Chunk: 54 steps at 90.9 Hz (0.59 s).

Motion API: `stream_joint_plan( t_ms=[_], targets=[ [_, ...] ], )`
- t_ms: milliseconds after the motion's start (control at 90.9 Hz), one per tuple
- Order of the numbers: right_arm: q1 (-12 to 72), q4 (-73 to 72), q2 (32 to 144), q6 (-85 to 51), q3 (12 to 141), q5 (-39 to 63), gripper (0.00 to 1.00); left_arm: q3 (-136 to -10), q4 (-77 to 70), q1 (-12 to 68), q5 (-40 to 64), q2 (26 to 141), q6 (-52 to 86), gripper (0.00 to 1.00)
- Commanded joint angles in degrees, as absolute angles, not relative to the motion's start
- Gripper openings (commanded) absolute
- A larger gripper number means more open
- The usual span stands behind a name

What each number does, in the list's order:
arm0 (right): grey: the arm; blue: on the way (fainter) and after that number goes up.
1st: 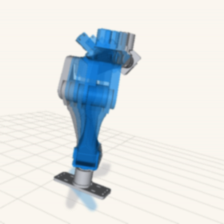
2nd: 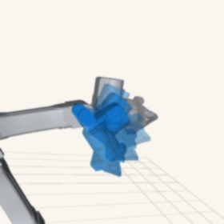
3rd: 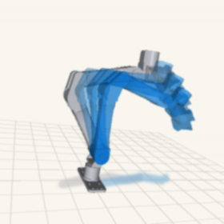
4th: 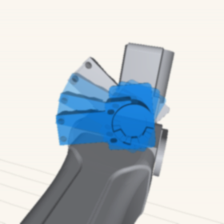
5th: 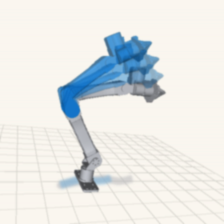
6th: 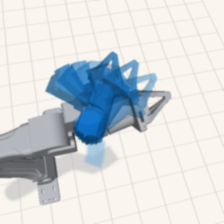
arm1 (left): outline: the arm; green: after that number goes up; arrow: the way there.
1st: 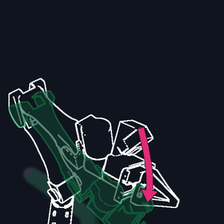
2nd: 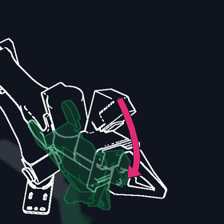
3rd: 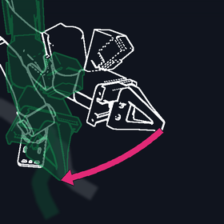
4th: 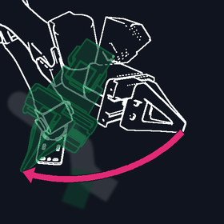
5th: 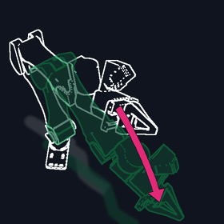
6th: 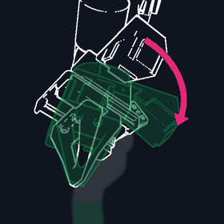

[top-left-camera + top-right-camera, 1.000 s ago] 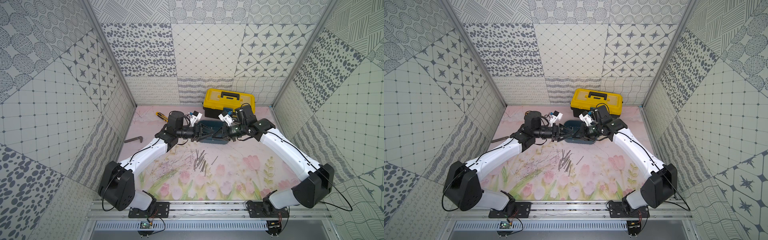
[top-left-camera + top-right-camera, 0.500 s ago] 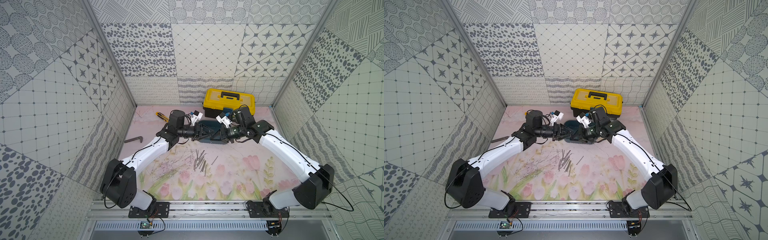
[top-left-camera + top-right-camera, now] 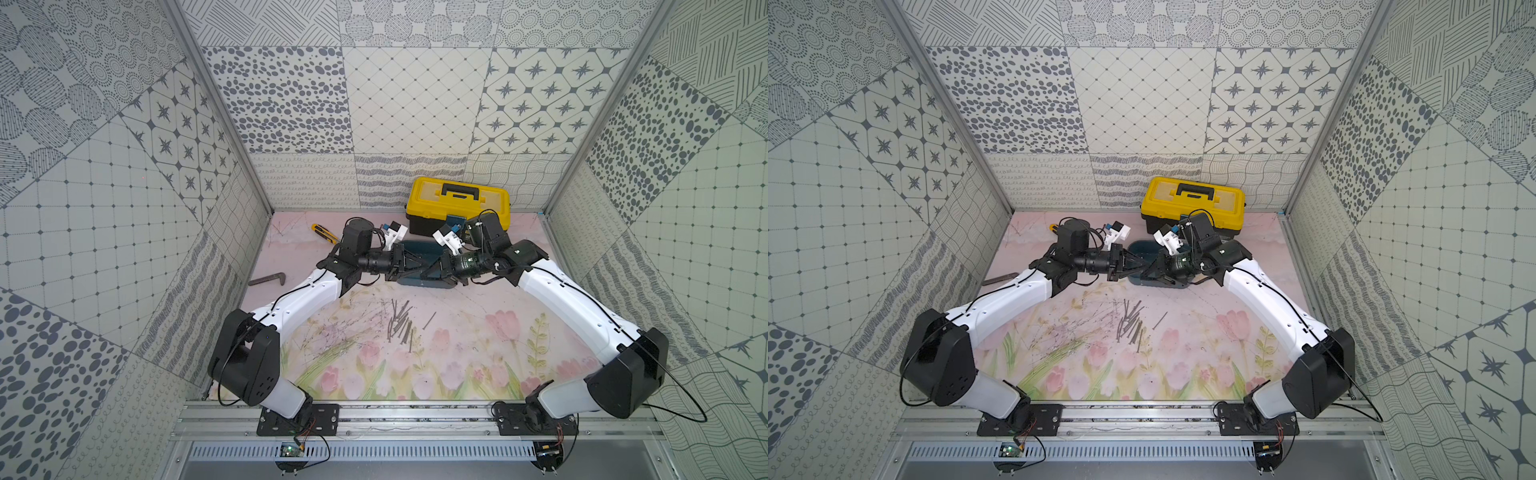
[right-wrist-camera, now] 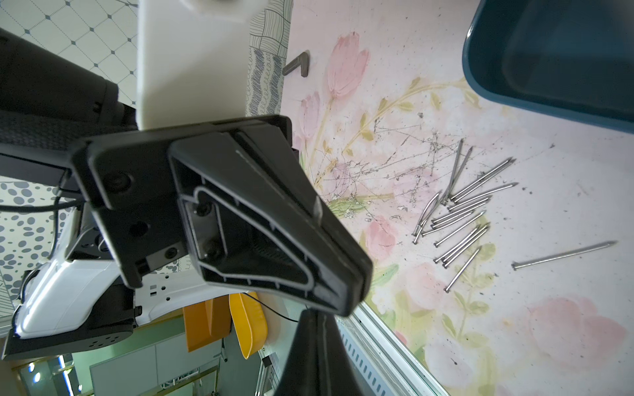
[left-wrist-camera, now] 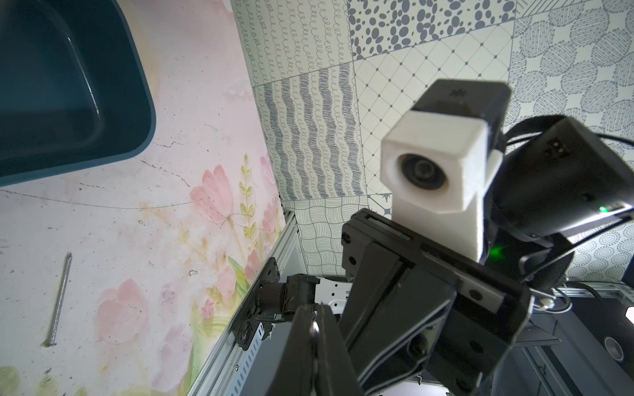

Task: Put the nails on the desktop into the storage box
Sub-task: Pick up the nail from the center of the board, then place the nail in the storage box.

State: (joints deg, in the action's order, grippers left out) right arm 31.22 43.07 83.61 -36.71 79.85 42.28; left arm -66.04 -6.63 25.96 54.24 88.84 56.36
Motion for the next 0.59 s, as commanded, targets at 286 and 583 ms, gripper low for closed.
stream_joint_plan(
  t_ms=[286, 583],
  targets=[
    [26.8, 42.9, 79.8, -36.0, 78.7, 34.1, 0.75, -75.4, 6.9, 24.6, 50.9, 92.3, 48.0, 0.0],
    [24.9, 52.0, 80.6, -25.8, 83.6, 21.6, 0.78, -97.1, 38.1, 25.0, 31.9, 105.0, 32.6, 0.0]
  ],
)
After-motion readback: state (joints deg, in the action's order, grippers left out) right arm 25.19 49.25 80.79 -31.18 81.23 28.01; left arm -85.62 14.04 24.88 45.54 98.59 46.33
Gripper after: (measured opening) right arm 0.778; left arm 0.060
